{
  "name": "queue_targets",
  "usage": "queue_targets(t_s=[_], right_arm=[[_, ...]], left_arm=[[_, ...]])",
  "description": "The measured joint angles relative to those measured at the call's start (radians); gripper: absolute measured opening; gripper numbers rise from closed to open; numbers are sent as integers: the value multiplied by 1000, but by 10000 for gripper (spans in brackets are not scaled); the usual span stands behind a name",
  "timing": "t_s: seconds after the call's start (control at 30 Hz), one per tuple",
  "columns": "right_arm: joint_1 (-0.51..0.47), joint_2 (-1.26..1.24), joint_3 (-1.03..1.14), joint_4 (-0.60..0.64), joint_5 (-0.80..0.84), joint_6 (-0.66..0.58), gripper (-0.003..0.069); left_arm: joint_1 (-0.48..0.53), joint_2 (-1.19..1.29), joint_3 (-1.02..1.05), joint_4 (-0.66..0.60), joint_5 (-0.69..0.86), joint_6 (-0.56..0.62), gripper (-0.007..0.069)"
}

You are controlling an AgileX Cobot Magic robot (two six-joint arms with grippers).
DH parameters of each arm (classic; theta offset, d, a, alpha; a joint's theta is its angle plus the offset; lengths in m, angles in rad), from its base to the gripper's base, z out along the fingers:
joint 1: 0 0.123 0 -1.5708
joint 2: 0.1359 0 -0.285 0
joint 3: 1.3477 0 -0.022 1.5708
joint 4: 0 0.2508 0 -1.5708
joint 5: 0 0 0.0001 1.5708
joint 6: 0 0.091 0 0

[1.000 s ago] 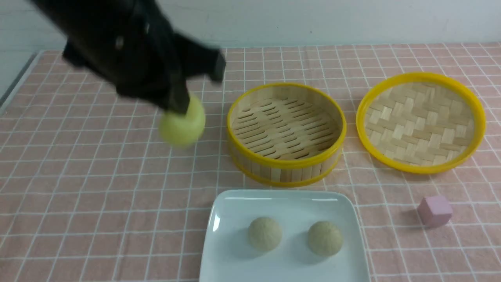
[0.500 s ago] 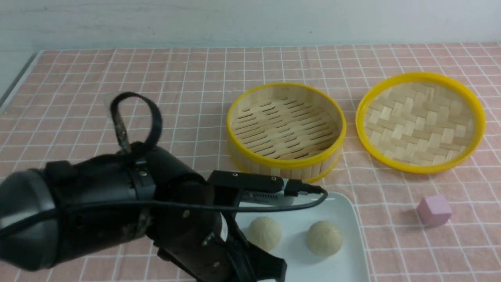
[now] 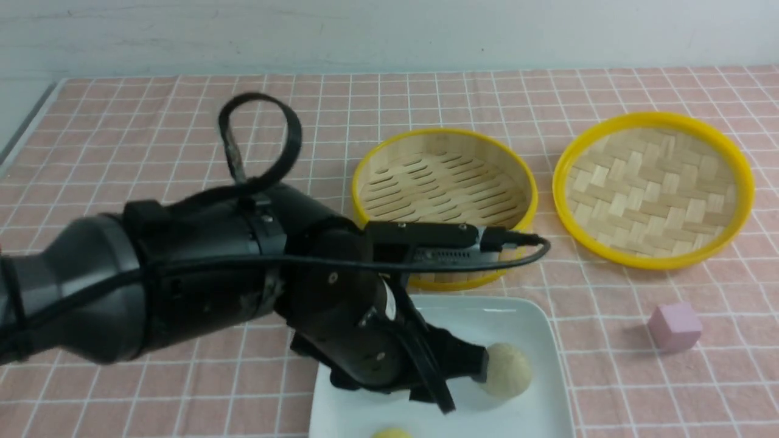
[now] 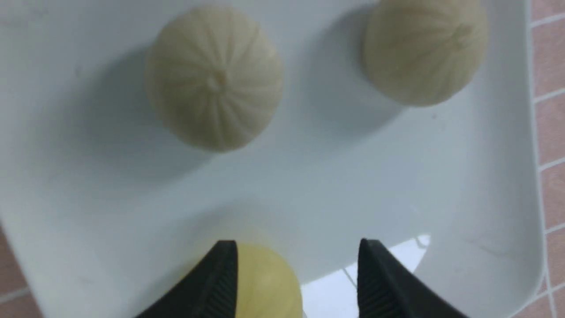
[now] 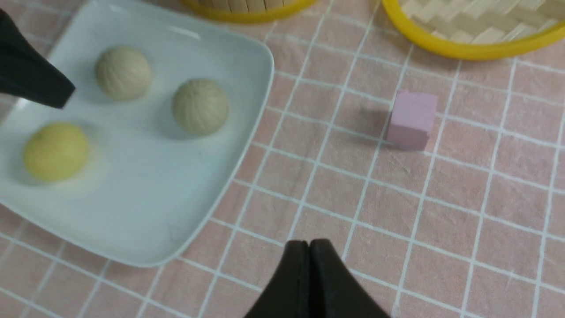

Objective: Put the steamed buns into the plate on the pink tablecloth.

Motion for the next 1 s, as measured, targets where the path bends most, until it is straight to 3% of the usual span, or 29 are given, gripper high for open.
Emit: queue_targets(t_s=[0.1, 0.2, 0.33, 0.47, 0.6, 0.83, 1.0], right_arm=[[0, -78, 22, 9, -74, 6, -15], [0, -189, 170, 9, -362, -36, -15], [0, -207, 289, 7, -574, -102, -15], [0, -207, 340, 7, -662, -150, -13], [0, -207, 342, 7, -681, -158, -13], [0, -207, 342, 7, -681, -163, -8], [0, -207, 344, 7, -681, -164, -5]], left_arm=[[0, -10, -31, 48, 43, 2, 414], [0, -12, -36, 71, 69, 5, 414], [0, -12, -36, 75, 81, 6, 412], [0, -12, -36, 76, 88, 6, 392], [0, -12, -36, 78, 88, 6, 329], [0, -12, -36, 107, 88, 6, 103], [0, -12, -36, 134, 88, 6, 9]])
